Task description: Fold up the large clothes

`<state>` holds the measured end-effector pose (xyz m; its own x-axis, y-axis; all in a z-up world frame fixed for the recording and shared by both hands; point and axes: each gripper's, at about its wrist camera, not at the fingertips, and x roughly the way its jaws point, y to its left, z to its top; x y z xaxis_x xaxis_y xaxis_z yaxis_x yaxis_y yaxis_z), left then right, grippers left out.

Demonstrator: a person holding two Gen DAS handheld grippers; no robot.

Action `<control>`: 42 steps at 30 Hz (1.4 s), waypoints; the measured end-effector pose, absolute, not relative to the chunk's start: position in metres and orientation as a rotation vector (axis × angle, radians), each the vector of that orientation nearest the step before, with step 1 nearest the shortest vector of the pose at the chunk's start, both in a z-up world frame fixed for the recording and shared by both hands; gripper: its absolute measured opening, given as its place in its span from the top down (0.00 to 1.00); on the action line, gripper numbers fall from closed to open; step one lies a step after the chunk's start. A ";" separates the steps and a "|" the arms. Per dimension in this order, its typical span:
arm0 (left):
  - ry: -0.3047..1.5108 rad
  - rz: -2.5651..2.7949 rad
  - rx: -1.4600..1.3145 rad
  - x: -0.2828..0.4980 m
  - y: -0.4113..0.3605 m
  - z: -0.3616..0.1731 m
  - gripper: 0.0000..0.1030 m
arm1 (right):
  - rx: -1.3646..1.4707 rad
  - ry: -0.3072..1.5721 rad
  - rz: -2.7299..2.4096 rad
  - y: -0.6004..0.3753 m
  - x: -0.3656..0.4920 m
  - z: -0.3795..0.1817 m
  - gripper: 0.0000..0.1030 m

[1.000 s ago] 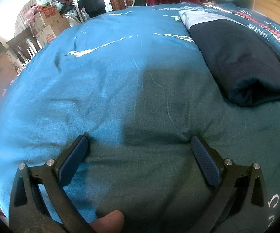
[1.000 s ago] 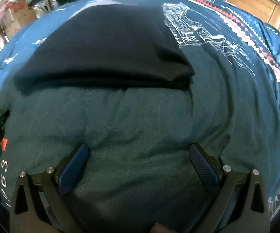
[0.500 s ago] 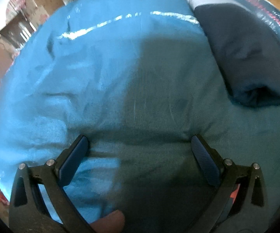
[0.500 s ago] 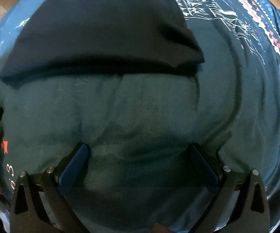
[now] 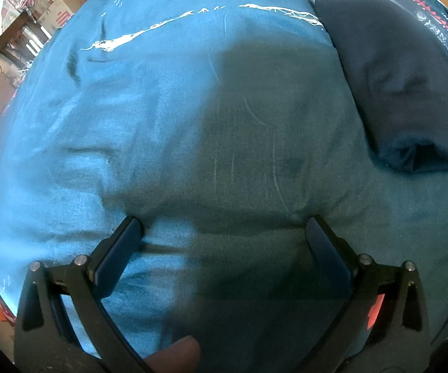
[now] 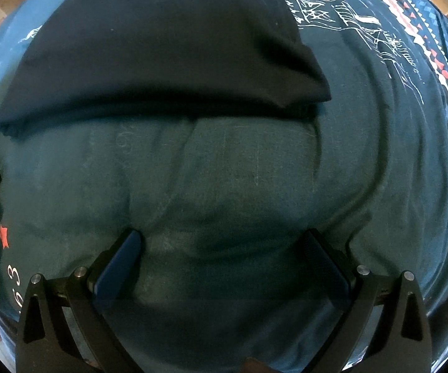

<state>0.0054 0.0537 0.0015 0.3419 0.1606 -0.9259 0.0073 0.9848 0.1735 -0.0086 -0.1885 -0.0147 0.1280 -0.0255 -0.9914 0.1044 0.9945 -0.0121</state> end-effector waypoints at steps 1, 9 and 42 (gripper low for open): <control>1.220 0.101 0.156 0.007 0.056 0.004 0.00 | 0.066 1.440 -0.095 -0.188 -0.009 -0.015 0.00; 1.226 0.097 0.154 0.009 0.057 0.004 0.00 | 0.065 1.448 -0.093 -0.189 -0.004 -0.019 0.00; 1.269 0.059 -0.023 0.012 0.076 0.030 0.00 | 0.065 1.392 -0.049 -0.185 -0.020 0.009 0.00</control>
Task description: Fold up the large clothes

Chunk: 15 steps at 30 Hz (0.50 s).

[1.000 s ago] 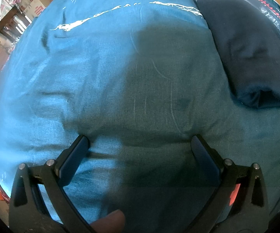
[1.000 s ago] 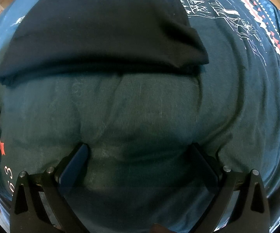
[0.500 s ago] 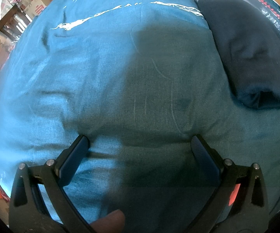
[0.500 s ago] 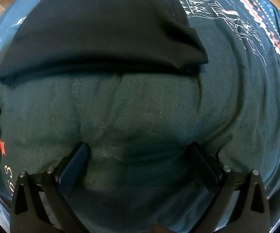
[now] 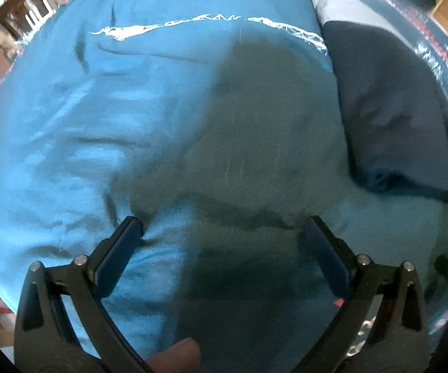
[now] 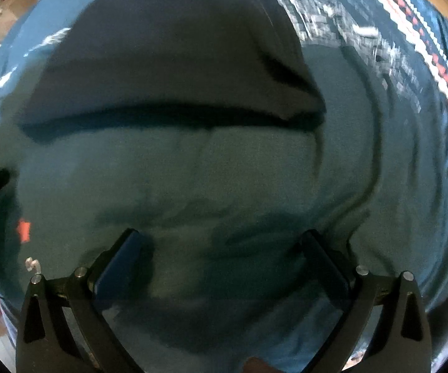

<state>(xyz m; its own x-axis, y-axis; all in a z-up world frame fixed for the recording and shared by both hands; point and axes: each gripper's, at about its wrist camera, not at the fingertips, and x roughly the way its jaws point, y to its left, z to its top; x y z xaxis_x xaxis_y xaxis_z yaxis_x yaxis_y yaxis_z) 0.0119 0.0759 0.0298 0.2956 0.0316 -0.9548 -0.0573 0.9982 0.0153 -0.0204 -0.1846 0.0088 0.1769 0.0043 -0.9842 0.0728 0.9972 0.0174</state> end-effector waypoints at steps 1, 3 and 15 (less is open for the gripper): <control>1.277 0.048 -0.038 0.013 0.077 0.031 0.00 | 0.042 1.378 -0.046 -0.180 -0.021 0.017 0.00; 1.318 0.006 -0.087 0.015 0.080 0.029 0.00 | 0.006 1.356 -0.036 -0.168 -0.020 0.032 0.00; 1.405 -0.061 -0.219 0.020 0.106 0.022 0.00 | -0.124 1.425 0.038 -0.101 0.009 0.057 0.00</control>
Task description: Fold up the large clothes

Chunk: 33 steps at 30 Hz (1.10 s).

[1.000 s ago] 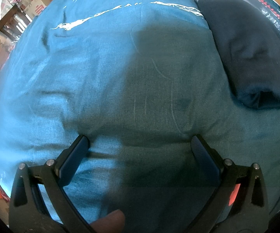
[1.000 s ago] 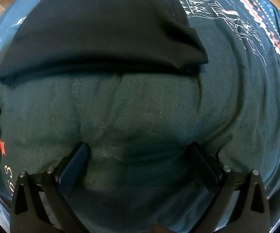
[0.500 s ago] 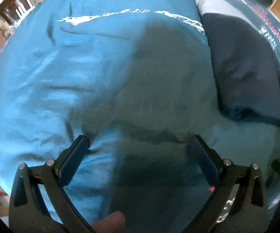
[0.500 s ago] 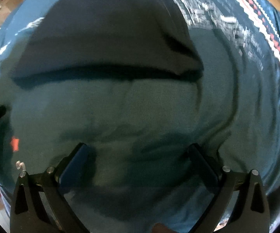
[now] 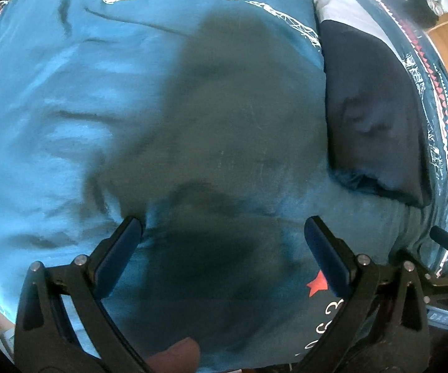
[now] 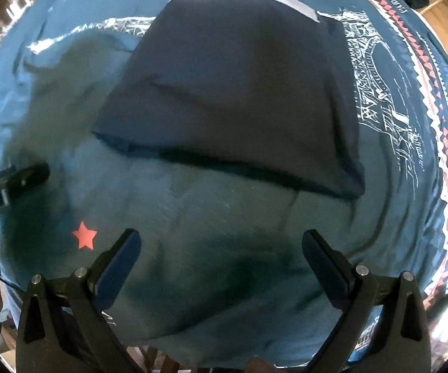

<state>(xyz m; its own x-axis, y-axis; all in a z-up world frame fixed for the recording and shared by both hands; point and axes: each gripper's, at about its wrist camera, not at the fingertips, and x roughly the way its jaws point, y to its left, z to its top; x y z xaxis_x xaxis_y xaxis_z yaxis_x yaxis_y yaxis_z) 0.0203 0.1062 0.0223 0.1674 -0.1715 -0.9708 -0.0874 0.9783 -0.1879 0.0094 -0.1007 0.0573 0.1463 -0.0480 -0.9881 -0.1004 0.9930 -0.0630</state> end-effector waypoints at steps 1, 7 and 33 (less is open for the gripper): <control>1.404 -0.063 -0.224 0.020 0.109 0.021 0.00 | -0.130 1.423 0.039 -0.099 0.007 0.057 0.00; 1.399 -0.053 -0.235 0.013 0.120 0.021 0.00 | -0.142 1.419 0.056 -0.083 0.003 0.053 0.00; 1.103 0.105 -0.048 -0.010 0.113 0.095 0.00 | -0.116 1.297 0.074 -0.078 -0.007 0.066 0.00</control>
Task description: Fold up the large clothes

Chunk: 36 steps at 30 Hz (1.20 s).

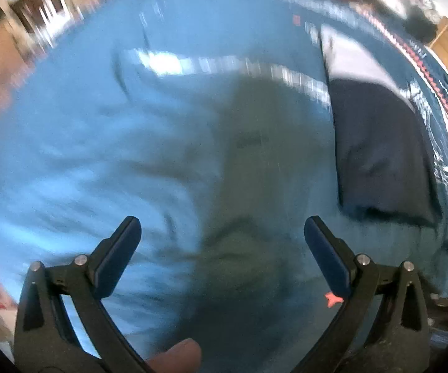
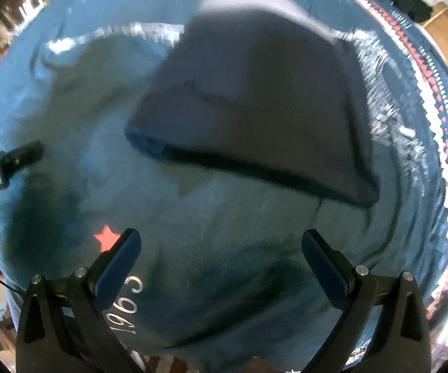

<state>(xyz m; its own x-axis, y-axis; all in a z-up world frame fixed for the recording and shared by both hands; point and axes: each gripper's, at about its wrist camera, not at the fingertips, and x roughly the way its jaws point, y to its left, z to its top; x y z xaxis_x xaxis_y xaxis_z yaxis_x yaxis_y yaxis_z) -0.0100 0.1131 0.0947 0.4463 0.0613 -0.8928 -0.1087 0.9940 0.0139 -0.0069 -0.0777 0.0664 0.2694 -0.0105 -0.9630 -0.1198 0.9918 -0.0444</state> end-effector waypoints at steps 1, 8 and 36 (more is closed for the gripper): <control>1.050 0.127 -0.018 -0.016 0.112 0.107 0.00 | -0.116 1.242 0.080 -0.077 -0.013 0.080 0.00; 0.732 0.236 0.099 -0.059 0.108 0.179 0.00 | -0.206 0.883 0.065 -0.063 -0.067 0.165 0.00; 0.616 0.151 0.076 -0.067 0.070 0.209 0.00 | -0.141 0.556 -0.038 -0.102 -0.138 0.248 0.00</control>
<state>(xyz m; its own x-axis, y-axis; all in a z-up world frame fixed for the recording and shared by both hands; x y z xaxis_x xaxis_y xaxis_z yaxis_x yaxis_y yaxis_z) -0.0670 0.0700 0.2093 0.8053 0.1639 -0.5698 -0.1188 0.9861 0.1158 -0.1377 -0.1024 0.2478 0.8489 -0.0738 -0.5234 -0.0022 0.9897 -0.1431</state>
